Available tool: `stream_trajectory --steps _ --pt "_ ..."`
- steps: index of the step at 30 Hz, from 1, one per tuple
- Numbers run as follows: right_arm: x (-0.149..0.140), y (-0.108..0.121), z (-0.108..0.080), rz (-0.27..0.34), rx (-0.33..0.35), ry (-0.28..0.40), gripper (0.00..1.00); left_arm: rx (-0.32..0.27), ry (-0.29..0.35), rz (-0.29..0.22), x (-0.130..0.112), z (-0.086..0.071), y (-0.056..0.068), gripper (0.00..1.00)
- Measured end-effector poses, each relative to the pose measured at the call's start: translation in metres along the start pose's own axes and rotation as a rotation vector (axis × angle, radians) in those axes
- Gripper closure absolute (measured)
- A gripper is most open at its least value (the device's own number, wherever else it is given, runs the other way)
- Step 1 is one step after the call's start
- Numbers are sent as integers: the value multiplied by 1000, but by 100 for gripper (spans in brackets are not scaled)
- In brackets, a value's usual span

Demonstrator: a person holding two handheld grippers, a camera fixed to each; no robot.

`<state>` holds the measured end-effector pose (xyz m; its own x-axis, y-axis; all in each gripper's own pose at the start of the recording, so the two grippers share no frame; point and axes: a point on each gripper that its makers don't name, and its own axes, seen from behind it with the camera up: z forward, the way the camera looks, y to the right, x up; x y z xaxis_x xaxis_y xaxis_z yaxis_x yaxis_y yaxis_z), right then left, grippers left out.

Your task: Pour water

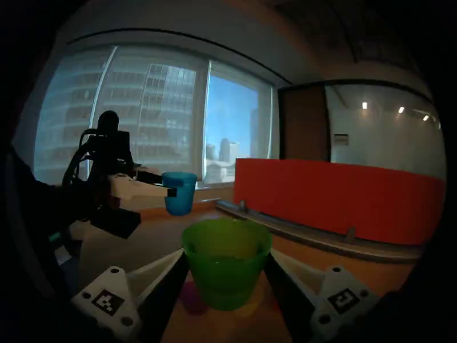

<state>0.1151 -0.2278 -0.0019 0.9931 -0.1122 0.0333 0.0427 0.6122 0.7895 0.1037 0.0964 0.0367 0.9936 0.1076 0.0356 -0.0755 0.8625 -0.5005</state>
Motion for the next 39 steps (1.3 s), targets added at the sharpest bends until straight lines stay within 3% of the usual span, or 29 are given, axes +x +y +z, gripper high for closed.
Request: stream_trajectory --steps 15,39 --pt "-35 10 7 12 13 -104 13 -26 -144 38 -54 7 -2 16" --pt "-89 23 11 6 32 -290 12 -126 -439 202 -147 10 10 15"
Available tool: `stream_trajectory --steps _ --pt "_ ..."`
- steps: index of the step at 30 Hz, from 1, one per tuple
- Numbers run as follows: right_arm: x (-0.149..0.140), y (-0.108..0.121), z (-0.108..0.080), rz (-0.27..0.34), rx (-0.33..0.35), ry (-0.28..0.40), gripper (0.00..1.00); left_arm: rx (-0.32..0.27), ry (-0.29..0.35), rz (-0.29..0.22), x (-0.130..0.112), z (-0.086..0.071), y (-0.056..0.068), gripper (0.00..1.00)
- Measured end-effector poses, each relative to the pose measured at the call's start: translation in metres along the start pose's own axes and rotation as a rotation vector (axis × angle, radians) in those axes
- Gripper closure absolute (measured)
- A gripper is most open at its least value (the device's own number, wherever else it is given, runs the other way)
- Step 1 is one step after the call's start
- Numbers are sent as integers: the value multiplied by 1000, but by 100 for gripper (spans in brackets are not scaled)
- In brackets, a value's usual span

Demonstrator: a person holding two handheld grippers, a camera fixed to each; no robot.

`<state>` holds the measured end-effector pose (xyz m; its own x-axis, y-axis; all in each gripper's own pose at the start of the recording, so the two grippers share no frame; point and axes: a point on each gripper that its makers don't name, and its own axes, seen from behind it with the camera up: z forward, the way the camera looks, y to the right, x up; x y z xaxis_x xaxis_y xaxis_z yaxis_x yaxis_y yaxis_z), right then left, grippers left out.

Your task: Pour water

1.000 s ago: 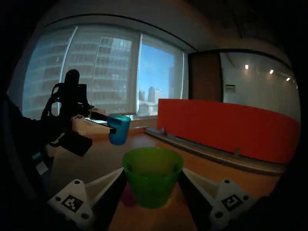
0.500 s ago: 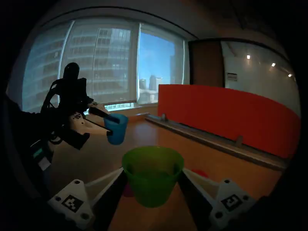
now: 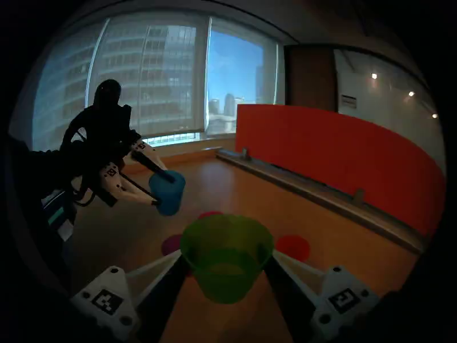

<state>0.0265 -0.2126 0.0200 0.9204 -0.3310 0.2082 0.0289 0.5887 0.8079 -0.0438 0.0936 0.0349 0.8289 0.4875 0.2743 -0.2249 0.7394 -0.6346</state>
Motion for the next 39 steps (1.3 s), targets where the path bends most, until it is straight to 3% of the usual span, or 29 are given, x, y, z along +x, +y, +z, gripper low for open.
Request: stream_trajectory --steps 20,39 --pt "-38 1 16 -12 32 -147 12 -53 -152 45 -43 26 4 15" --pt "-72 4 33 -8 41 -248 11 -110 -230 15 -68 46 10 15"
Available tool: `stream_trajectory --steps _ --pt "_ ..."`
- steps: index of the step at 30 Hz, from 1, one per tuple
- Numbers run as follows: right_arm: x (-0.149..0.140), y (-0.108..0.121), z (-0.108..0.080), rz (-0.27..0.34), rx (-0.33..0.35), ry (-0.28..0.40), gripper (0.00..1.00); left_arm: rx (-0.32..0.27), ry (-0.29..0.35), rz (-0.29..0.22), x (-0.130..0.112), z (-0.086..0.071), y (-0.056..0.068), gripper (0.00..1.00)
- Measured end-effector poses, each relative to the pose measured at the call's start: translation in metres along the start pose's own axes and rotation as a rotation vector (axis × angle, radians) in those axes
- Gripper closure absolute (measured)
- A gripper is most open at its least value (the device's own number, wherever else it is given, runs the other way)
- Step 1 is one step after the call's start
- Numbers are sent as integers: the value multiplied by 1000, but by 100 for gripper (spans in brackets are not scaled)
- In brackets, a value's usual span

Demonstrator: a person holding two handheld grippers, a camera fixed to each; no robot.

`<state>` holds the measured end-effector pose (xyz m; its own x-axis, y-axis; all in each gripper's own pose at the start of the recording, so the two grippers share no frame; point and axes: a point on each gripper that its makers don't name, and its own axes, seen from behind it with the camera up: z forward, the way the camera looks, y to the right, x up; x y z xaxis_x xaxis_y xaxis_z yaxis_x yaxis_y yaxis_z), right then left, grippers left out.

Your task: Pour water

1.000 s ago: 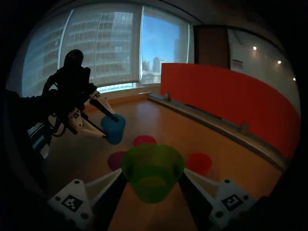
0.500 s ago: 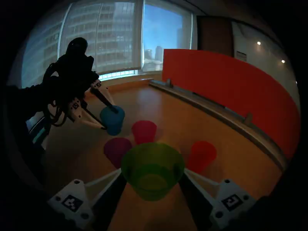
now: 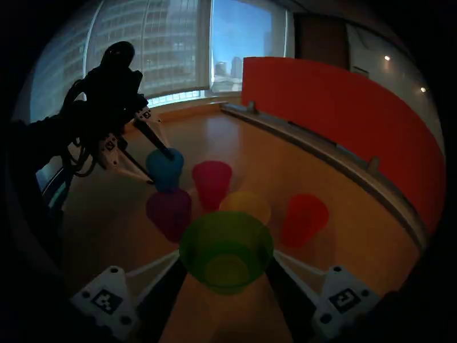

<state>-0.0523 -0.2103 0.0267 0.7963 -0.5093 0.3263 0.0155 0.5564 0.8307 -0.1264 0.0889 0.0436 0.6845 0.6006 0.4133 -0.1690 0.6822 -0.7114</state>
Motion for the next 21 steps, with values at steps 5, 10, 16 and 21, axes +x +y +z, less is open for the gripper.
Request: stream_trajectory --steps 5,10,16,21 --pt "-4 -1 6 4 6 -10 11 -8 0 -2 -1 5 1 16" --pt "-8 0 11 6 6 -18 11 -15 2 -10 -2 8 2 16" --pt "-10 0 13 7 7 -21 11 -23 4 -15 -4 11 3 16" --pt "-13 0 15 6 7 -28 11 -32 5 -24 -7 13 5 16"
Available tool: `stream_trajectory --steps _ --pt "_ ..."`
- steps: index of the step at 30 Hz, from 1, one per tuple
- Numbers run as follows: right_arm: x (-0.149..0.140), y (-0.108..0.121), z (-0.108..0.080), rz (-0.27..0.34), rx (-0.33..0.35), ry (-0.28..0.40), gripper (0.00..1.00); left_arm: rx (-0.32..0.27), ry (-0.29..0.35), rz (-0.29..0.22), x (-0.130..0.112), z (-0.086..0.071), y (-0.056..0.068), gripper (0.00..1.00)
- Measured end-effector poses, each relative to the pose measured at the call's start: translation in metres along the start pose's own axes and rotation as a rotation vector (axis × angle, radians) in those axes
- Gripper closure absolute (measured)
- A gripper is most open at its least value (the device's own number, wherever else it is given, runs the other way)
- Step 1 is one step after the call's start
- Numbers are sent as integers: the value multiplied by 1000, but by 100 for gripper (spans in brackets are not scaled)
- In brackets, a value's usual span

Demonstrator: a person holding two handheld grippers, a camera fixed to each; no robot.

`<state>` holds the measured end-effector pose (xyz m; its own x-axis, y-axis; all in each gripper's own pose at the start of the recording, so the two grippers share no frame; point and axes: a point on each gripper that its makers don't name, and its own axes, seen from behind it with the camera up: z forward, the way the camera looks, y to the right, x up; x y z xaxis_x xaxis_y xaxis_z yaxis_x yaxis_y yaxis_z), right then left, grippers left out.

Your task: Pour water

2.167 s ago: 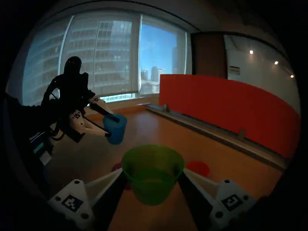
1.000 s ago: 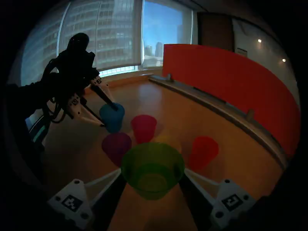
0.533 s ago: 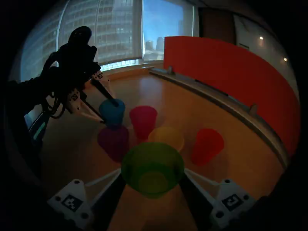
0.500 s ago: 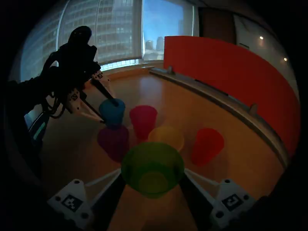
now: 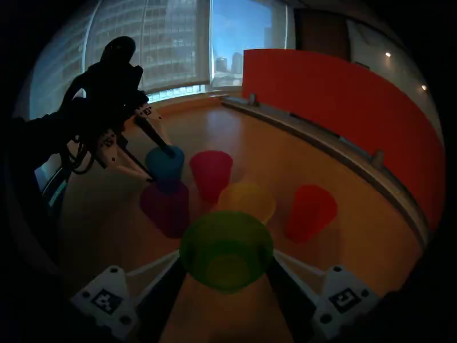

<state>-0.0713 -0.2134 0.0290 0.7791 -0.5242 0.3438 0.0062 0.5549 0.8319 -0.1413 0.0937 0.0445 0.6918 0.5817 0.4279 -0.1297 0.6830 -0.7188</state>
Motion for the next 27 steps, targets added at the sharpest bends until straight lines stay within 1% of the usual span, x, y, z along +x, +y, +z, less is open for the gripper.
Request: stream_trajectory --steps 15,27 --pt "-6 0 8 9 0 -15 11 -16 0 -10 -7 0 1 15" --pt "-12 -2 14 19 5 -23 11 -36 -30 1 -19 2 5 16"
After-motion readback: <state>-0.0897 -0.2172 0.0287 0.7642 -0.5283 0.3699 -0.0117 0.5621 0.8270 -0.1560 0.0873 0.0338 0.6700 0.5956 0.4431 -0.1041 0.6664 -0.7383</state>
